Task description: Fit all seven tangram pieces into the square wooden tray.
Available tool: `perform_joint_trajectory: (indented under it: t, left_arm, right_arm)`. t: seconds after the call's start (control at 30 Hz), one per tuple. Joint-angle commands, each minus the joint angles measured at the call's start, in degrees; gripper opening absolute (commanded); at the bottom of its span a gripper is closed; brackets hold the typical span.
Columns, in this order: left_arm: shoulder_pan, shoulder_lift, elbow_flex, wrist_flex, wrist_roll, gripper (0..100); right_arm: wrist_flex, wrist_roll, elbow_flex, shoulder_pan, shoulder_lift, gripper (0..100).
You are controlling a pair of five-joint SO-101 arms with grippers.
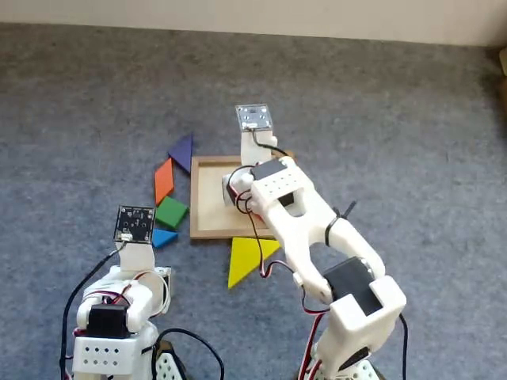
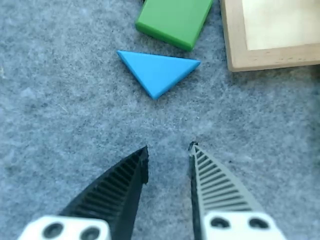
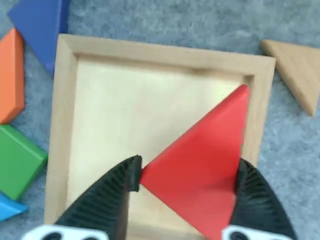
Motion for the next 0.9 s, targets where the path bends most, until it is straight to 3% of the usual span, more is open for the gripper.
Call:
perform_joint_trajectory:
  t: [0.0, 0.23, 0.33, 0.63, 0.87]
  left_arm:
    - [-0.84, -2.51, 1.10, 0.35, 0.35, 14]
    - [-0.84, -2.51, 1.10, 0.35, 0.35, 14]
    - [-0.84, -2.51, 1.10, 0.35, 0.35, 14]
    - [-0.84, -2.51, 1.10, 0.35, 0.35, 14]
    - [-0.84, -2.51, 1.10, 0.35, 0.35, 14]
  right_arm:
    - [2.77, -0.35, -0.84, 1.10, -0.84, 37.2]
    - [3.56, -0.18, -0.92, 1.10, -1.27, 39.9]
    - [3.65, 4.57, -0.92, 0.84, -1.45, 38.9]
    - [3.65, 14.68, -0.22, -1.36, -10.95, 17.3]
    - [1.63, 19.52, 0.57, -3.30, -4.09, 6.0]
